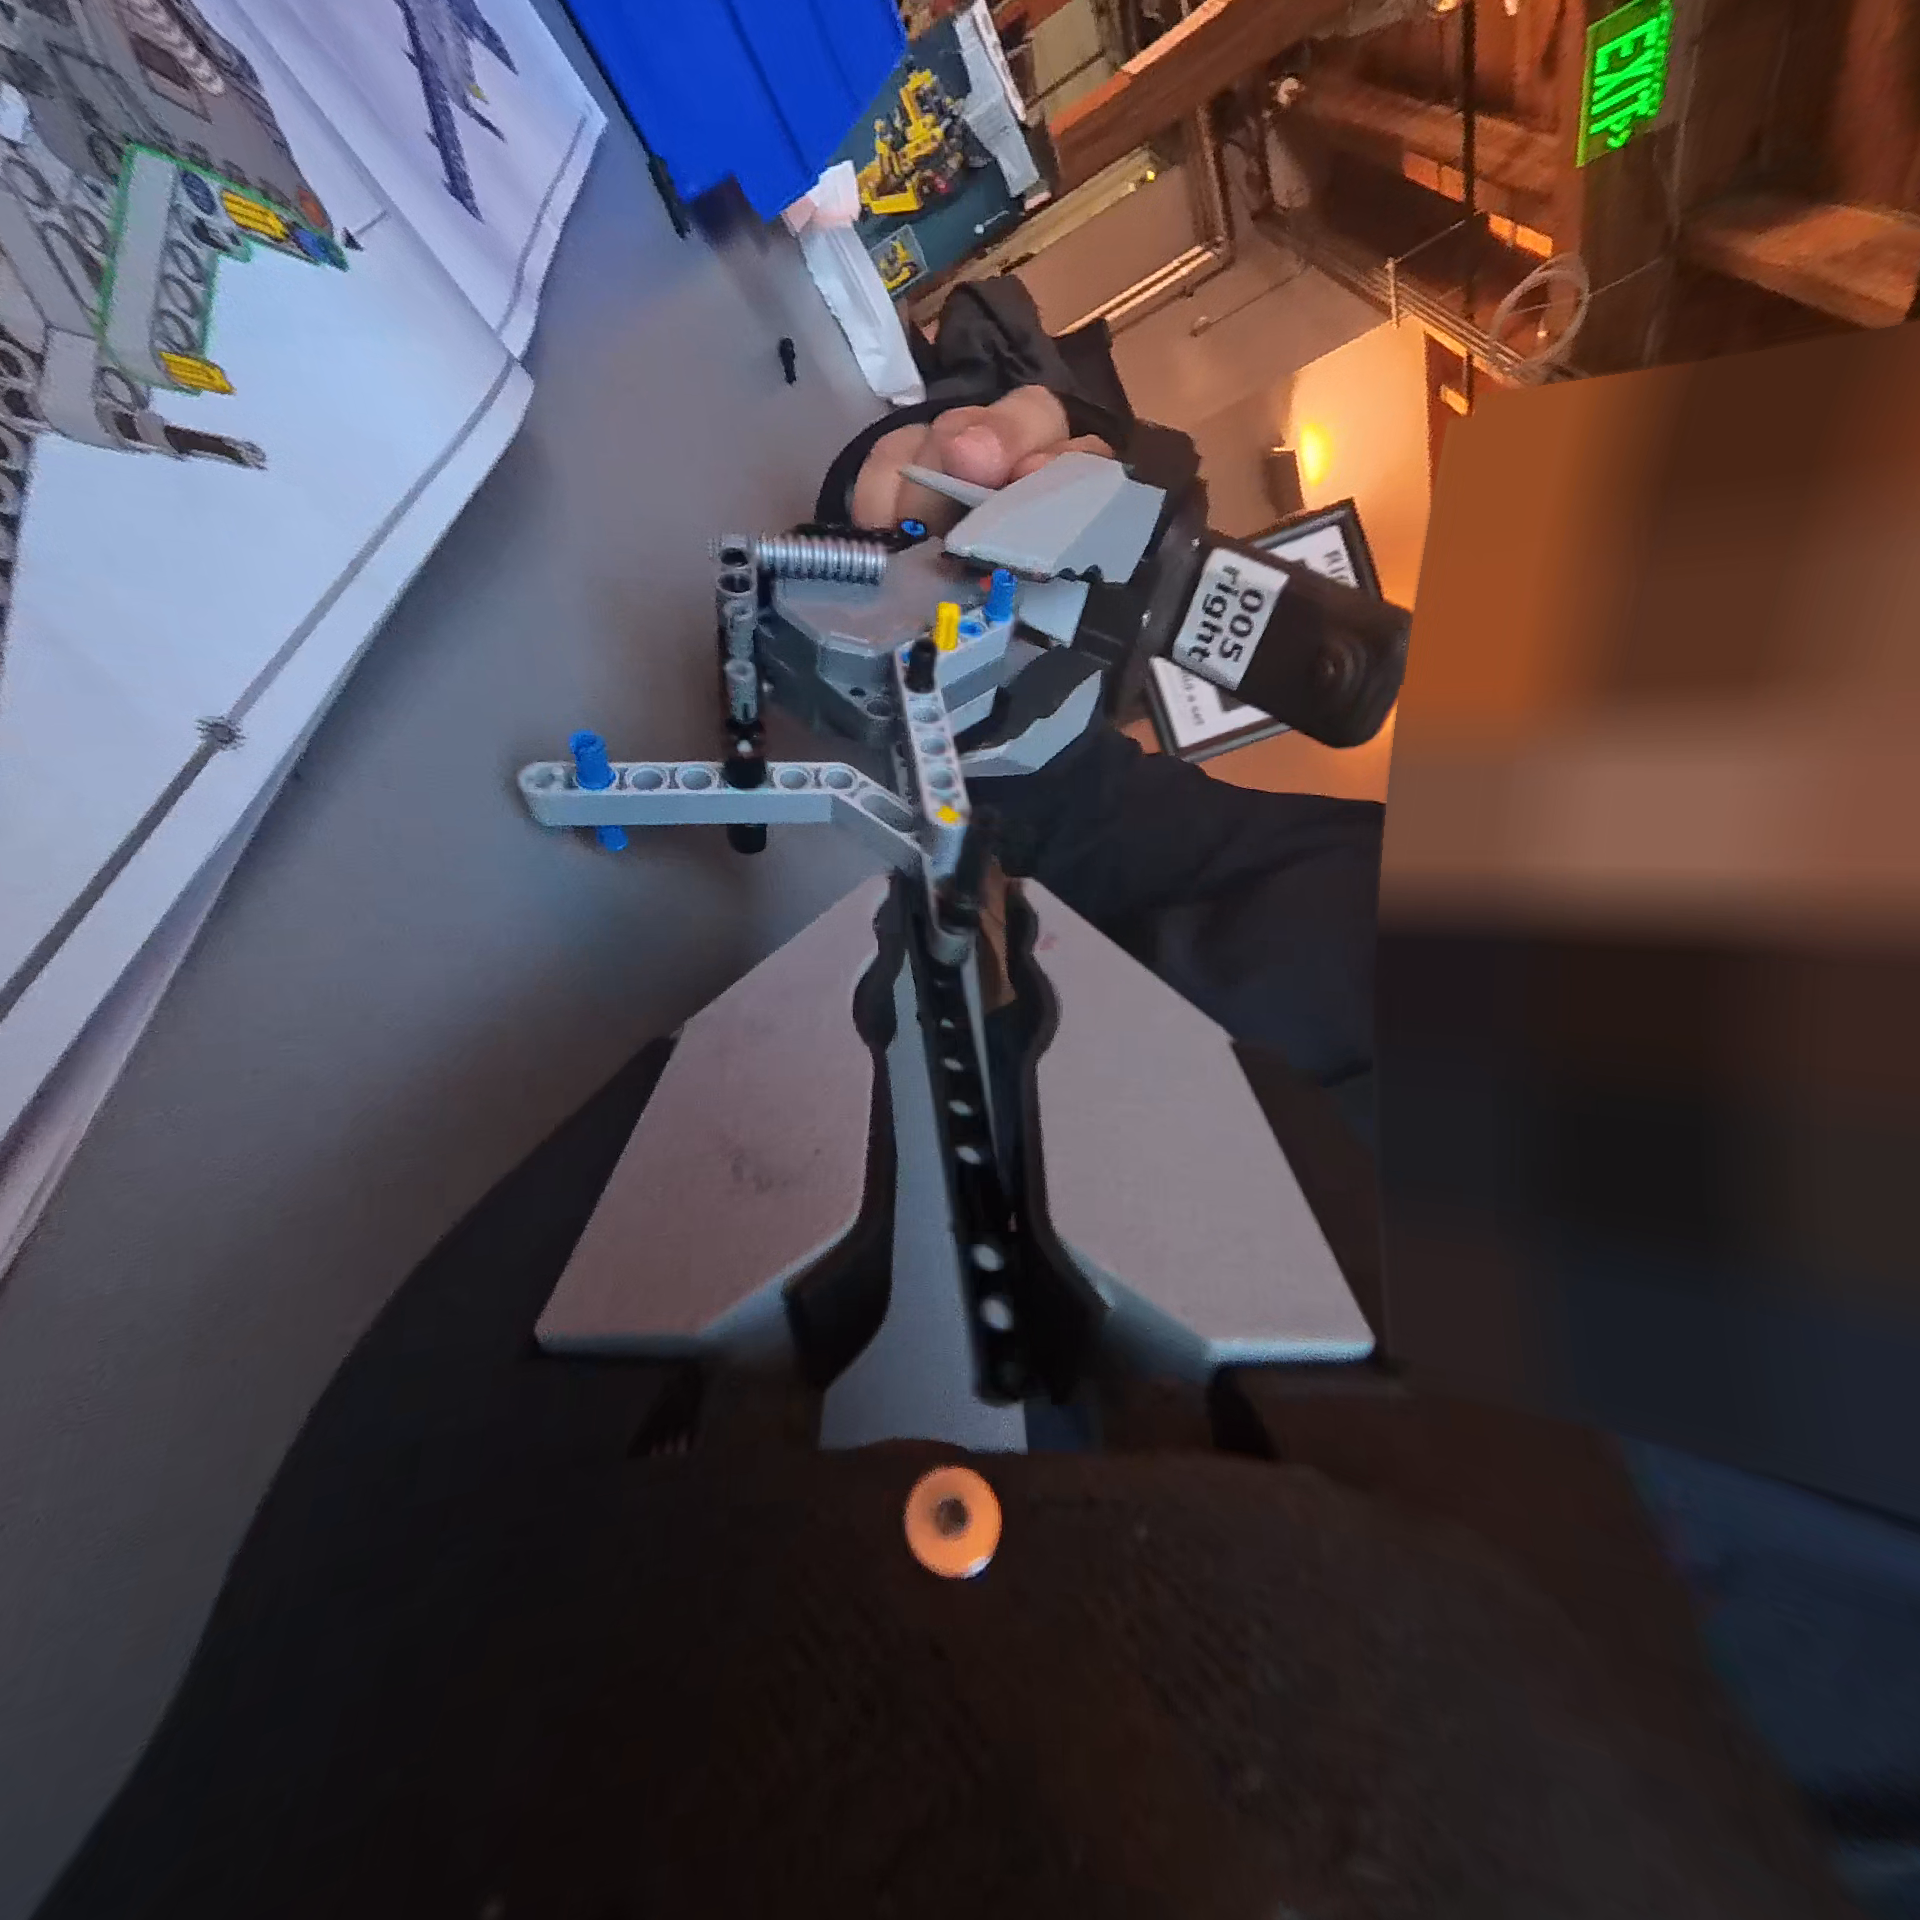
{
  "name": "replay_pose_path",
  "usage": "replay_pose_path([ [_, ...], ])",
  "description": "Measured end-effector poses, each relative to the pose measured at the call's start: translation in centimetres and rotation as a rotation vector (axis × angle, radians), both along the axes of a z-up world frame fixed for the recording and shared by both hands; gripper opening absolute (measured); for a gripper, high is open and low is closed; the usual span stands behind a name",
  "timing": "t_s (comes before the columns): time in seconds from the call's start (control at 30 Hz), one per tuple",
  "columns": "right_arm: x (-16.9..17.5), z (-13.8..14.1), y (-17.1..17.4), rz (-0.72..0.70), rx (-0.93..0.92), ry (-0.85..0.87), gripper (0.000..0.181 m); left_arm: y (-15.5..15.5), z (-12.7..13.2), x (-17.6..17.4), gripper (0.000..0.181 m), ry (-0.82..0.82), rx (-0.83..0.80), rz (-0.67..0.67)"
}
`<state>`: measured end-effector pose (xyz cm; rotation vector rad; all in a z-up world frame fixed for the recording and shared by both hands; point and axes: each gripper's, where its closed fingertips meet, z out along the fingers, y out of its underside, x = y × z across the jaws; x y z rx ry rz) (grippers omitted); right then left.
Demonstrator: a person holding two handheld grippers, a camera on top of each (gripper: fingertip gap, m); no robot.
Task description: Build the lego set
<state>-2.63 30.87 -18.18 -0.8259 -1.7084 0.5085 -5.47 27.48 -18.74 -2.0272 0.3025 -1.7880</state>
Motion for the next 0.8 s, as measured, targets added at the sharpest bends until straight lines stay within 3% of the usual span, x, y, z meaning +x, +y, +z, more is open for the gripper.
replay_pose_path([
  [0.4,0.1,0.6,1.3,-0.017,-0.282,0.001,0.037,0.2,0.6,-0.2,0.019,0.000,0.039,0.019],
  [0.8,0.1,0.5,1.3,-0.005,-0.361,-0.015,0.037,0.1,0.9,0.0,0.021,0.006,0.056,0.016],
])
